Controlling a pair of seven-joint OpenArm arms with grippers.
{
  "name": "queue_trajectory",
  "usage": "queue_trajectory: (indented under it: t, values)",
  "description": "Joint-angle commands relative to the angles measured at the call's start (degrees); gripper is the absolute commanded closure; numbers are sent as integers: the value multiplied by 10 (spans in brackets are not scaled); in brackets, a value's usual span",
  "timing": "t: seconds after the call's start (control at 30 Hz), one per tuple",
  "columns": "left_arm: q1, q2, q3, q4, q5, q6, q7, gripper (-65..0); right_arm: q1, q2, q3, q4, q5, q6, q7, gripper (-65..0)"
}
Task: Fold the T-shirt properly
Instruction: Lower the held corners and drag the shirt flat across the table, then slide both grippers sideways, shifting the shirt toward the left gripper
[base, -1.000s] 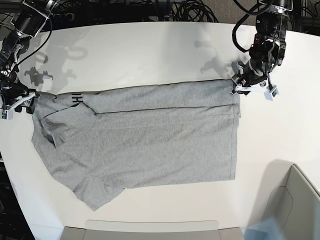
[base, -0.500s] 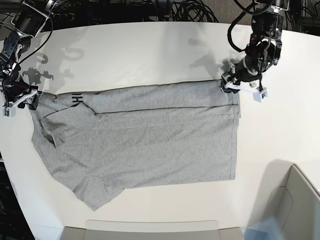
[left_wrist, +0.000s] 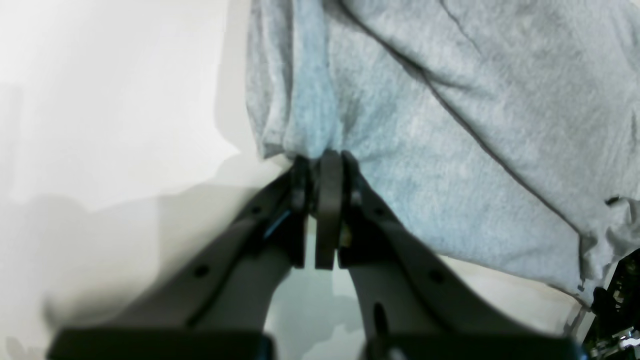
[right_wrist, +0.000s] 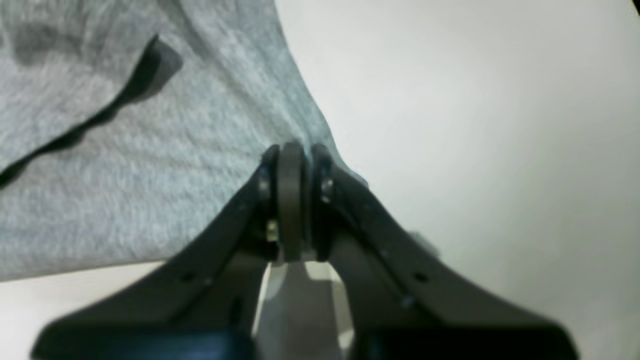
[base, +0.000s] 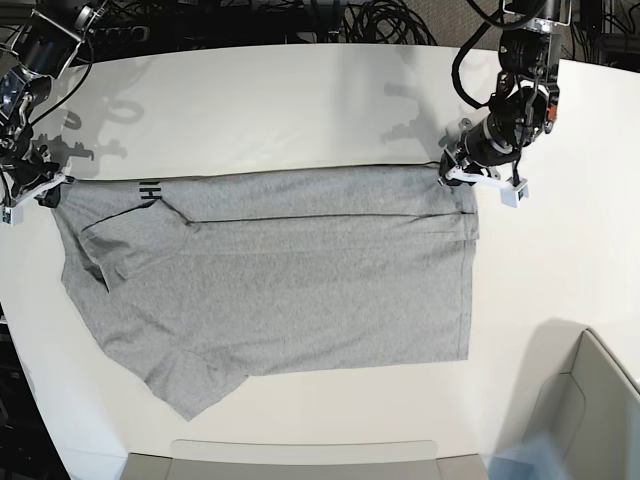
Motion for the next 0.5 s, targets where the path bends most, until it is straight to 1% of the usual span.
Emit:
queue_trajectory:
  t: [0.0, 0.13, 0.17, 0.2, 0.27, 0.3, 0.37, 0.47]
  values:
    - [7, -5, -2, -1, 11, 14, 10, 0, 5, 13, 3, 7, -17, 2, -4, 0]
    - [31, -5, -2, 1, 11, 13, 5, 0, 4, 5, 3, 9, -67, 3, -1, 0]
    - [36, -5, -2, 1, 11, 13, 5, 0, -2, -1, 5, 10, -75, 11, -1, 0]
    - [41, -5, -2, 1, 11, 13, 4, 0, -7, -6, 7, 13, -78, 25, -1, 0]
    - [54, -5, -2, 1, 13, 13, 3, 0, -22, -17, 8, 37, -79, 67, -1, 0]
    - [59, -5, -2, 1, 14, 13, 3, 0, -32, -28, 9, 51, -81, 78, -1, 0]
    - [68, -6, -4, 1, 14, 13, 3, 0, -49, -43, 9, 80, -83, 80, -1, 0]
    - [95, -11, -39, 1, 14, 12, 3, 0, -79, -69, 9, 129, -83, 80, -1, 0]
